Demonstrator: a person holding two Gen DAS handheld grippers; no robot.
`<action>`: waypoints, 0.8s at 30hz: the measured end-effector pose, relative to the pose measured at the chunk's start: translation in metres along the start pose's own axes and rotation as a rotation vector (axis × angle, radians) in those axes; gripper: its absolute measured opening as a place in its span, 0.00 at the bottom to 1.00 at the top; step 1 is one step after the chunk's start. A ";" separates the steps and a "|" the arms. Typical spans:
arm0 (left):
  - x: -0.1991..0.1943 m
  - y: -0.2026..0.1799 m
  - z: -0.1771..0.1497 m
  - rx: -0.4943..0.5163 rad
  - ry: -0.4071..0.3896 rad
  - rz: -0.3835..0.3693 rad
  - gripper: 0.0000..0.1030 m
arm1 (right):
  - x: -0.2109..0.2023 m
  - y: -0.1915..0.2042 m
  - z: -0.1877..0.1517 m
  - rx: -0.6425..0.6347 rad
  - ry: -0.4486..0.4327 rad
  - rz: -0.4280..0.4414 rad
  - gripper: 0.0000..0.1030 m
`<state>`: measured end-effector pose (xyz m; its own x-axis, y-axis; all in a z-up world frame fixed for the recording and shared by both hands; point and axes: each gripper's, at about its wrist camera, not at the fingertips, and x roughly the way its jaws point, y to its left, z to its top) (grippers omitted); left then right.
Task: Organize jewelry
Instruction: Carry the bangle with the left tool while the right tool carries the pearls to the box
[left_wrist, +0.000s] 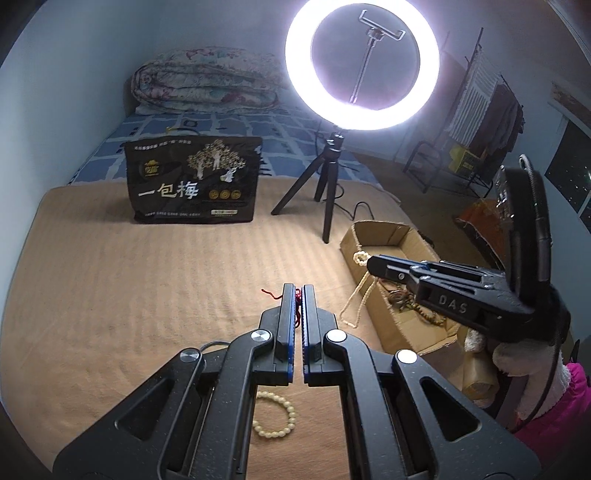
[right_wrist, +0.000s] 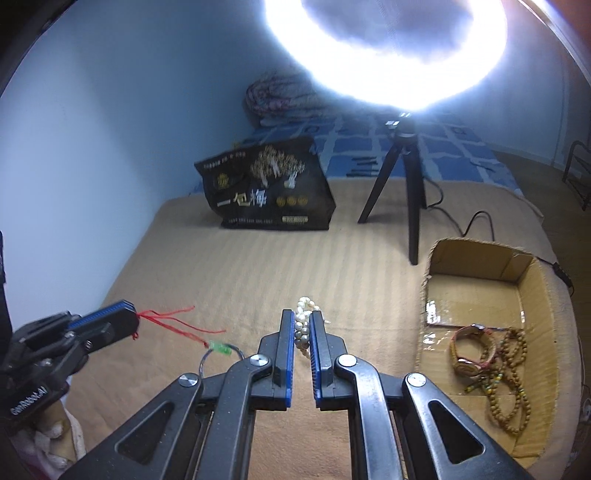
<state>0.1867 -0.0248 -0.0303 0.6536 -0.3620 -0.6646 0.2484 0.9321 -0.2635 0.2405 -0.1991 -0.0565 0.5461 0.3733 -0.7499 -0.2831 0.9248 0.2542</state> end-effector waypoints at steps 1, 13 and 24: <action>0.000 -0.003 0.001 0.002 -0.002 -0.003 0.00 | -0.003 -0.002 0.001 0.004 -0.007 0.001 0.05; 0.010 -0.041 0.010 0.033 -0.007 -0.042 0.00 | -0.048 -0.041 0.007 0.050 -0.085 -0.031 0.05; 0.033 -0.092 0.017 0.082 0.013 -0.107 0.00 | -0.074 -0.081 0.006 0.096 -0.105 -0.090 0.05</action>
<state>0.1971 -0.1227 -0.0162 0.6114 -0.4590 -0.6446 0.3740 0.8855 -0.2757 0.2277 -0.3017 -0.0179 0.6463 0.2896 -0.7059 -0.1555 0.9557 0.2498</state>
